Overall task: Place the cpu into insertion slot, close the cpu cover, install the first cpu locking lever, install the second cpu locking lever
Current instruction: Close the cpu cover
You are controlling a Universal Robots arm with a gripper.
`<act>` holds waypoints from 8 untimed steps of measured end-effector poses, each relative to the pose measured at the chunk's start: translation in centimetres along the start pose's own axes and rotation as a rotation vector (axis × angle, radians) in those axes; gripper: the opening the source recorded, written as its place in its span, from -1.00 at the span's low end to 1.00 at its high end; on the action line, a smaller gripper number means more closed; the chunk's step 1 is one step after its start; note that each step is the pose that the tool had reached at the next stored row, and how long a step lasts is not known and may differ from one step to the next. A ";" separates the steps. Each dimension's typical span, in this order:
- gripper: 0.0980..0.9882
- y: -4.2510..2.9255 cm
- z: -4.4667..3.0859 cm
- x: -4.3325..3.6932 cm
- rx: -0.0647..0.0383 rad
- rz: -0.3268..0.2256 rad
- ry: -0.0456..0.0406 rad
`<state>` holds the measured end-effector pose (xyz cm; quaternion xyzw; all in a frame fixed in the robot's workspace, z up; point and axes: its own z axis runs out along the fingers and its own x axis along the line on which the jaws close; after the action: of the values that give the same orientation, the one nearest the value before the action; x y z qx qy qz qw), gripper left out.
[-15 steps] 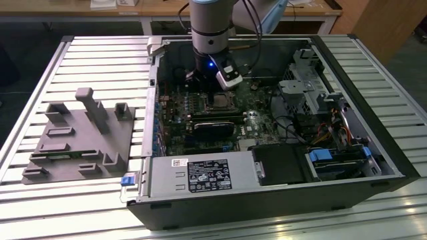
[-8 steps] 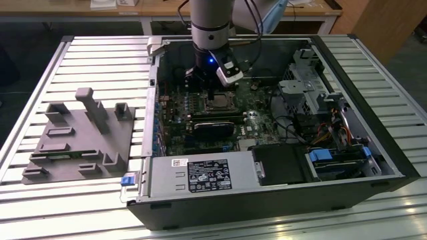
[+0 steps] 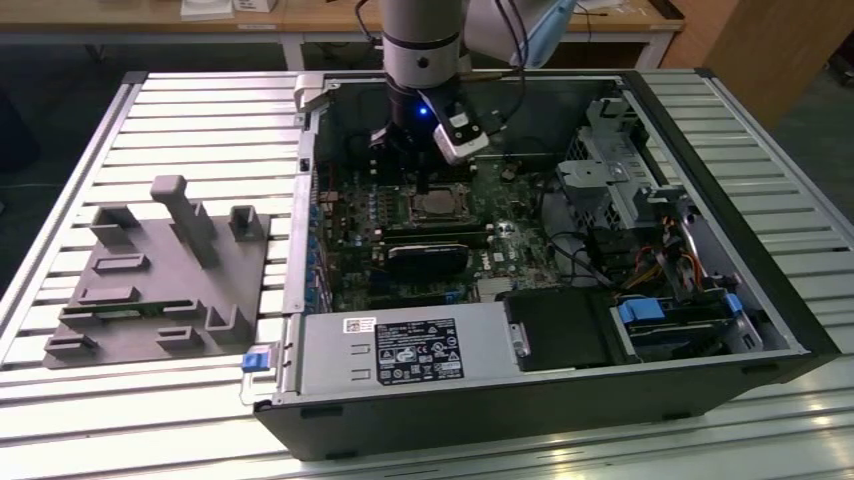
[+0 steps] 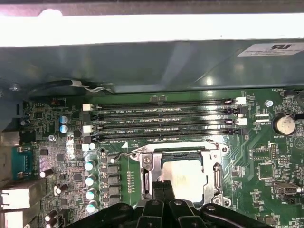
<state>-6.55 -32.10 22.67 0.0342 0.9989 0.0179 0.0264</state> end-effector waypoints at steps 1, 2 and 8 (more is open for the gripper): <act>-0.98 0.00 0.00 0.00 0.000 0.000 0.0000; -0.98 0.00 -0.01 0.00 0.000 0.000 0.0000; -0.98 0.08 0.06 -1.28 0.000 0.000 0.0002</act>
<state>-5.27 -32.11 22.68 0.0342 0.9989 0.0178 0.0263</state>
